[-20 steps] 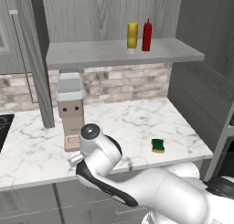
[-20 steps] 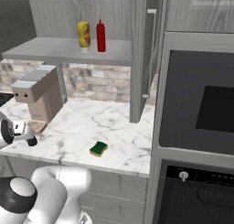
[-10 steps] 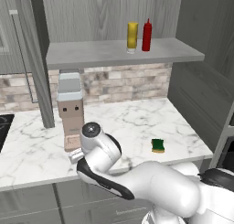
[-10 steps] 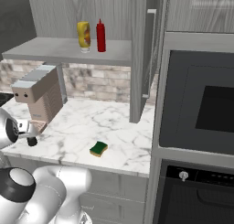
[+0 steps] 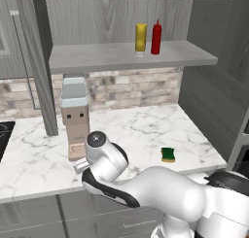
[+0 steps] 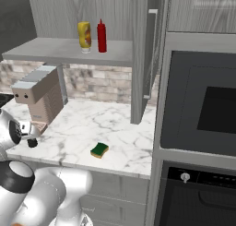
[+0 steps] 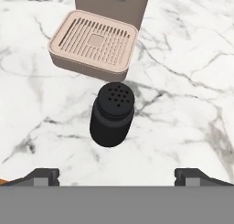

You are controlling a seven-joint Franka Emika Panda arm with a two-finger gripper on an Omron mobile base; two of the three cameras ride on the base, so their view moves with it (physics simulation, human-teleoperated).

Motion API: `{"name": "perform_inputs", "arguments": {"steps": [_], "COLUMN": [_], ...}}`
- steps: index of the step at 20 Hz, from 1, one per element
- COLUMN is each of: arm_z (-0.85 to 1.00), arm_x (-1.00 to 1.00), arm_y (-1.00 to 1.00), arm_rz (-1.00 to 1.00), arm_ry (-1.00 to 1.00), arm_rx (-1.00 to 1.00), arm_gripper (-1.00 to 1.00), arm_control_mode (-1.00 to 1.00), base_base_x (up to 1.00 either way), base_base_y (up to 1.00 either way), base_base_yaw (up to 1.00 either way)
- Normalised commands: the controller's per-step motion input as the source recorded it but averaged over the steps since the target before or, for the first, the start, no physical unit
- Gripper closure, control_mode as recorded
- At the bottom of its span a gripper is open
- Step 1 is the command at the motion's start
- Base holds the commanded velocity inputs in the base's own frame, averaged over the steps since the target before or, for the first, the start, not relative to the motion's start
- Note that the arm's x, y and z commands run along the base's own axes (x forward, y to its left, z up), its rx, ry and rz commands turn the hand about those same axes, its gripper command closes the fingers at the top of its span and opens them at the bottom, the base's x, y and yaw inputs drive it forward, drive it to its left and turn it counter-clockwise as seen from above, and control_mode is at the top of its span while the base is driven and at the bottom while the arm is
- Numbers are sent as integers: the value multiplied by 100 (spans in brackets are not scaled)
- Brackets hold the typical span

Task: There are various items on the counter. Only move the condiments/shakers into the cabinet.

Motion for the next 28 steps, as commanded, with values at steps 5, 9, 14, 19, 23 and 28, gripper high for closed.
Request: {"name": "perform_inputs", "arguments": {"steps": [5,9,14,19,23,28], "arm_z": [-10,-2,-1,-5,-8,-2], "arm_x": [19,21,15,11,13,11], "arm_y": [0,1,9,6,1,0], "arm_rz": [0,0,0,0,0,0], "arm_ry": [-2,-2,-3,-4,-3,-5], "arm_rx": [0,0,1,2,0,0], "arm_gripper": [-100,-100,-100,-100,-100,-100], "arm_control_mode": [-100,-100,-100,-100,-100,-100], "base_base_x": [0,0,0,0,0,0], "base_base_y": [0,0,0,0,0,0], "base_base_yaw": [0,0,0,0,0,0]}}
